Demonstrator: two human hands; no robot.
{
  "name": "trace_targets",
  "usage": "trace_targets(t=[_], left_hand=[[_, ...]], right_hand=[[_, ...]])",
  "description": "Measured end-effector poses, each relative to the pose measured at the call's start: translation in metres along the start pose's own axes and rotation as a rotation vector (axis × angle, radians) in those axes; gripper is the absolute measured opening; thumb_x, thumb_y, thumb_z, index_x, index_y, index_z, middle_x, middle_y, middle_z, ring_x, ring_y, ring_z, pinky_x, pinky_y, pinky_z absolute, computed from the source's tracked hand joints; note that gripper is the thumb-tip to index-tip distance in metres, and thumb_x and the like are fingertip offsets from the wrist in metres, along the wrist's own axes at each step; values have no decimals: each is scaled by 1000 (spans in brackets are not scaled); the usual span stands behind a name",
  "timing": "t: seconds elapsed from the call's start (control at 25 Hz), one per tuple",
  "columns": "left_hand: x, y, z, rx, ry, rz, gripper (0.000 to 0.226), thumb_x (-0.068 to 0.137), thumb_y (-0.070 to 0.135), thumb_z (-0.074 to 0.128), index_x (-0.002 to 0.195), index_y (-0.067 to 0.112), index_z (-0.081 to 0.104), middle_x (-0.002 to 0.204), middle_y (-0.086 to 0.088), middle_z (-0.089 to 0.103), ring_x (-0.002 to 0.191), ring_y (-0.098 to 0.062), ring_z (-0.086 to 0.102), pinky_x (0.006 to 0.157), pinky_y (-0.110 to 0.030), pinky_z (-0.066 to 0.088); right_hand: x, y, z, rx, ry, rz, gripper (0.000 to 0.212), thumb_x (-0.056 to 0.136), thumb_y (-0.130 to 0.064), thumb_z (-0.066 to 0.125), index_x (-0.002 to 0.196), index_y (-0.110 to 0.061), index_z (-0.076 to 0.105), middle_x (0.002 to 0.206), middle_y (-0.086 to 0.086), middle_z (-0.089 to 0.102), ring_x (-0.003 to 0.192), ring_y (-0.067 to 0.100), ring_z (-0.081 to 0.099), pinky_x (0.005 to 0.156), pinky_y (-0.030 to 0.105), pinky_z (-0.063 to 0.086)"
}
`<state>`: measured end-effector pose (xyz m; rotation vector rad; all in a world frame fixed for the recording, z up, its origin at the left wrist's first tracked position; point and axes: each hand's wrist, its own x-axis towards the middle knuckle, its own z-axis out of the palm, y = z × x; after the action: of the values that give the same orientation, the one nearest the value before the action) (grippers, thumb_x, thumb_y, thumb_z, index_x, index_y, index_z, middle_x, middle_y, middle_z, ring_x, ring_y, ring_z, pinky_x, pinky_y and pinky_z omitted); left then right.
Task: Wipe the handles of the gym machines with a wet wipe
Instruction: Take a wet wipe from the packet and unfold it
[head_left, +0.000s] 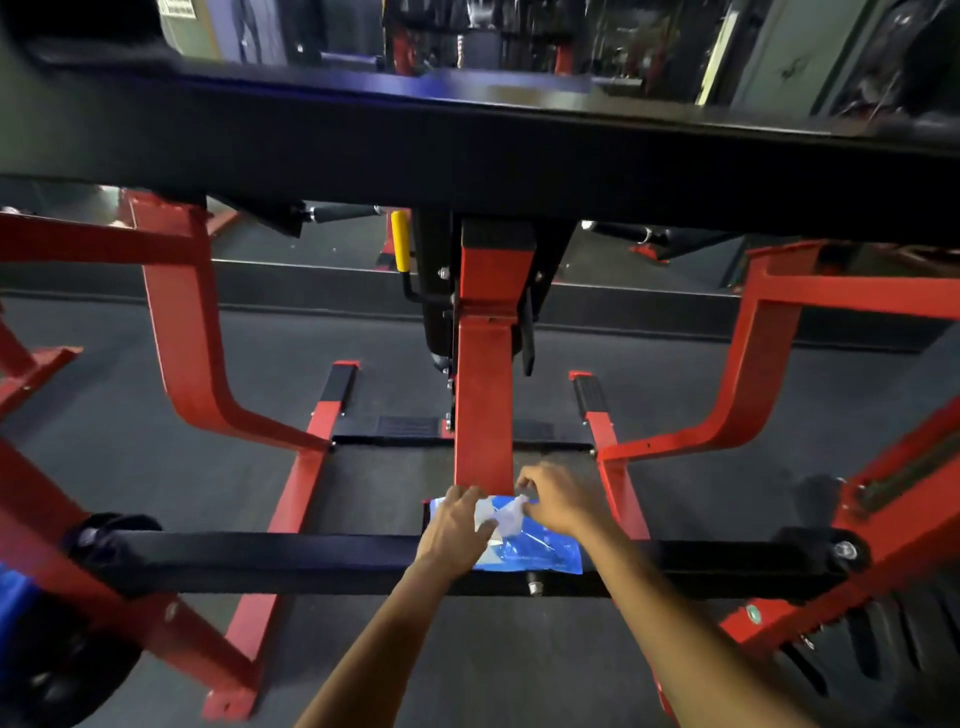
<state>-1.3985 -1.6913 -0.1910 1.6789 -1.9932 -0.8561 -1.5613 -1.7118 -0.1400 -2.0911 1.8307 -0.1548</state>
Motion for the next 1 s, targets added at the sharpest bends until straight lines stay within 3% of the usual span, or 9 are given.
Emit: trace_targets(t=[0.24, 0.44, 0.52, 0.64, 0.84, 1.0], left_hand=[[15, -2, 17, 171, -96, 7, 46, 88, 27, 60, 130, 12, 48, 130, -9, 47, 115, -30, 51, 94, -40, 42], [18, -12, 23, 178, -76, -17, 42, 92, 25, 57, 130, 11, 46, 131, -4, 46, 117, -23, 47, 88, -33, 42], [18, -16, 25, 176, -75, -23, 43, 92, 27, 57, 131, 12, 46, 132, -2, 43, 119, -21, 45, 86, -32, 42], [15, -20, 27, 179, -61, -16, 43, 91, 29, 59, 130, 14, 48, 136, -1, 42, 122, -19, 44, 90, -32, 42], [12, -23, 33, 248, -35, -13, 44, 91, 31, 58, 130, 15, 46, 135, -1, 42, 121, -20, 44, 90, -33, 45], [12, -22, 36, 274, -16, 0, 43, 91, 30, 57, 130, 15, 45, 136, 0, 42, 121, -20, 45, 88, -33, 44]], right_hand=[[16, 0, -3, -162, -45, -79, 14, 84, -9, 57, 97, -13, 63, 107, 5, 57, 96, 21, 55, 64, 24, 29], [18, 1, 1, -163, -73, -84, 10, 86, -7, 56, 90, -12, 63, 104, 3, 56, 81, 17, 48, 49, 18, 23], [19, 3, -1, -130, -80, -70, 8, 86, -7, 57, 86, -12, 63, 101, 2, 56, 78, 16, 49, 51, 19, 27], [20, 6, -8, -70, -89, -47, 9, 83, -4, 58, 82, -12, 63, 98, 3, 56, 81, 20, 57, 60, 29, 45], [20, 11, -28, -37, -71, -55, 4, 82, -8, 60, 82, -9, 64, 93, -1, 52, 82, 17, 53, 57, 23, 35], [17, 15, -42, 56, -29, -32, 6, 78, -9, 64, 73, -14, 62, 89, -2, 55, 85, 19, 59, 72, 33, 49]])
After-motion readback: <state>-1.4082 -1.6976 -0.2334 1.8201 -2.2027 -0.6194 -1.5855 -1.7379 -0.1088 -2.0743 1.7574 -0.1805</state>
